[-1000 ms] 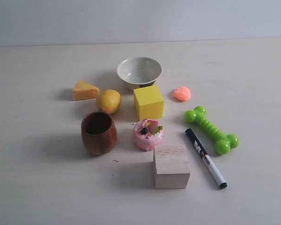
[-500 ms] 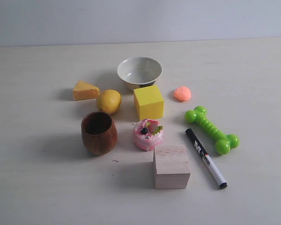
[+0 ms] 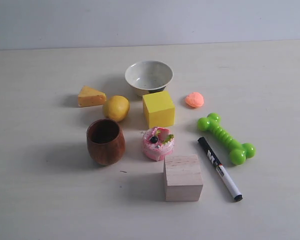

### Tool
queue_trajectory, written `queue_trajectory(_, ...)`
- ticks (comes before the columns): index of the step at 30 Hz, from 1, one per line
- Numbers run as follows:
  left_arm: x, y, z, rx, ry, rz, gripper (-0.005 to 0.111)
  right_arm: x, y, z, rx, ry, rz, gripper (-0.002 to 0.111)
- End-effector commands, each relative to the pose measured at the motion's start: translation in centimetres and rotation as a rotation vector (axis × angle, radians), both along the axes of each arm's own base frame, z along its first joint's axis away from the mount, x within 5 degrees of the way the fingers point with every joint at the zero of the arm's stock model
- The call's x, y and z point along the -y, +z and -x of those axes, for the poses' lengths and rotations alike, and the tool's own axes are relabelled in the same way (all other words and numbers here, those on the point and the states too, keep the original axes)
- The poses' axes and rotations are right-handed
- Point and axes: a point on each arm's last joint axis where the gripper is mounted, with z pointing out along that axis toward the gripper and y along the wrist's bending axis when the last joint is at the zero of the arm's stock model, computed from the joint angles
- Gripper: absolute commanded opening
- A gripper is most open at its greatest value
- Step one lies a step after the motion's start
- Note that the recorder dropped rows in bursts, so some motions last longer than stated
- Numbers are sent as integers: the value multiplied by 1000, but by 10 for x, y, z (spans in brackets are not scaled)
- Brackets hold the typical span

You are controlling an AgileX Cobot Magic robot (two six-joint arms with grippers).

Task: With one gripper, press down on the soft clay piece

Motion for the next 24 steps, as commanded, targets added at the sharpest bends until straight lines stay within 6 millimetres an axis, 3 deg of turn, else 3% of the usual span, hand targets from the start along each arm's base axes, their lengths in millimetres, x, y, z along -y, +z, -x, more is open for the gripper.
queue_trajectory(1,0,1,0,15,-5,3,0,-10,11,-29,-163,111,106,0)
queue_trajectory(5,0,1,0,15,-5,3,0,-9,15,-61,-333,166,11,0)
queue_trajectory(13,0,1,0,15,-5,3,0,-11,25,-108,-460,254,-30,0)
queue_trajectory(20,0,1,0,15,-5,3,0,-13,-8,-155,-697,335,-181,0)
queue_trajectory(24,0,1,0,15,-5,3,0,-14,-20,-165,-766,362,-223,0)
